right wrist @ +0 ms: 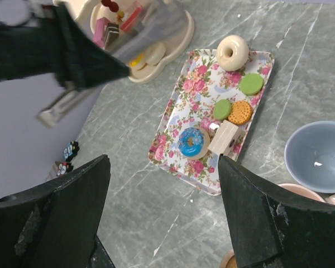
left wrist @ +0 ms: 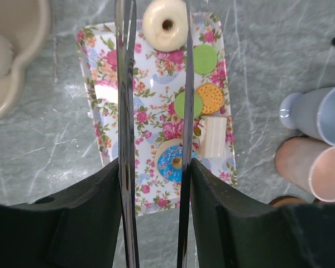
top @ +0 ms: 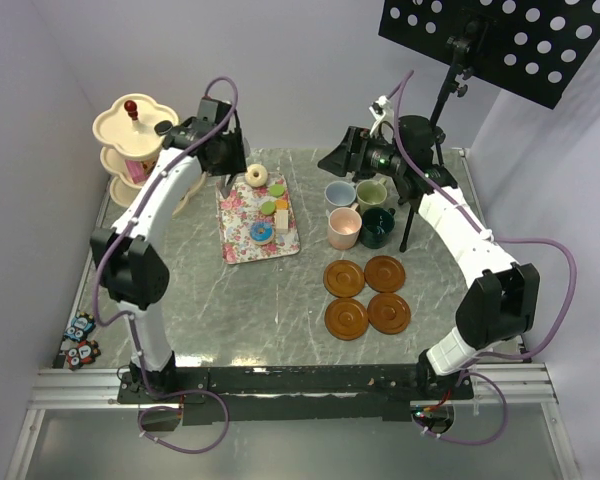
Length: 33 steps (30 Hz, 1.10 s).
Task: Serve the afternoon tea
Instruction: Pick up the desert from the tray.
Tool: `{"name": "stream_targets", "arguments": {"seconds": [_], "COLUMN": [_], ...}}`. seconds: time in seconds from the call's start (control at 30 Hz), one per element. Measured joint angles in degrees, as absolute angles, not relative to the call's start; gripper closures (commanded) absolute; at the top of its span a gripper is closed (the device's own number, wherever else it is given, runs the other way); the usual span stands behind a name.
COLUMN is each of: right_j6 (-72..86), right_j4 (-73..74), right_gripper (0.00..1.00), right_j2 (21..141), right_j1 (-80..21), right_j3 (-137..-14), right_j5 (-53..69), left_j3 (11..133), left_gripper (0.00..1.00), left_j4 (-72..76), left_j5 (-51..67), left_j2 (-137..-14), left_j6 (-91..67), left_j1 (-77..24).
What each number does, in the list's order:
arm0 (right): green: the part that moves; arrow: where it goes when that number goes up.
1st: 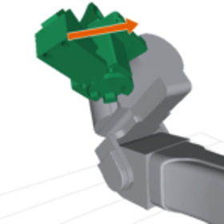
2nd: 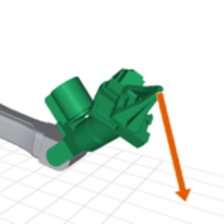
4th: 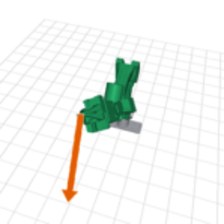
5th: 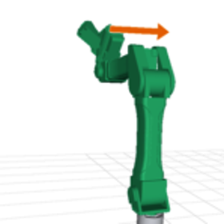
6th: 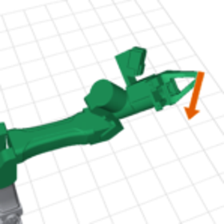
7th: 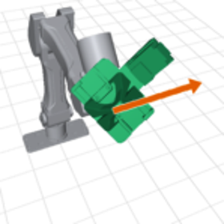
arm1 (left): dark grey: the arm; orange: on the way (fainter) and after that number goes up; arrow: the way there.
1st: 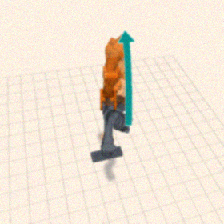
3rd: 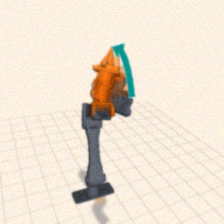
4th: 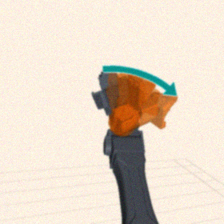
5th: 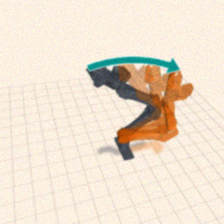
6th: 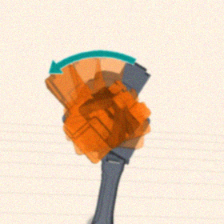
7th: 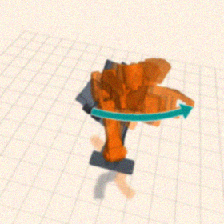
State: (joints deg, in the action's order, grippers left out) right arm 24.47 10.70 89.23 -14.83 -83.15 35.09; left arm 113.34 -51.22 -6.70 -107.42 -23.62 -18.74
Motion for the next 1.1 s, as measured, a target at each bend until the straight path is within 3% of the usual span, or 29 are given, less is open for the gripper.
{"name": "stream_targets", "arguments": {"seconds": [0.57,1.1], "right_j6": [24.34,24.4], "right_j4": [10.76,10.35], "right_gripper": [0.16,0.16], "right_j2": [88.9,88.9], "right_j1": [-13.89,-12.93], "right_j3": [-83.11,-81.84], "right_j5": [35.29,36.29], "left_j3": [115.83,117.49], "left_gripper": [0.41,0.35], "left_j4": [-50.02,-49.95], "left_j5": [-3.86,-3.92], "left_j2": [-120.27,-124.79], "left_j6": [-21.65,-19.94], "left_j1": [-18.79,-19.44]}}
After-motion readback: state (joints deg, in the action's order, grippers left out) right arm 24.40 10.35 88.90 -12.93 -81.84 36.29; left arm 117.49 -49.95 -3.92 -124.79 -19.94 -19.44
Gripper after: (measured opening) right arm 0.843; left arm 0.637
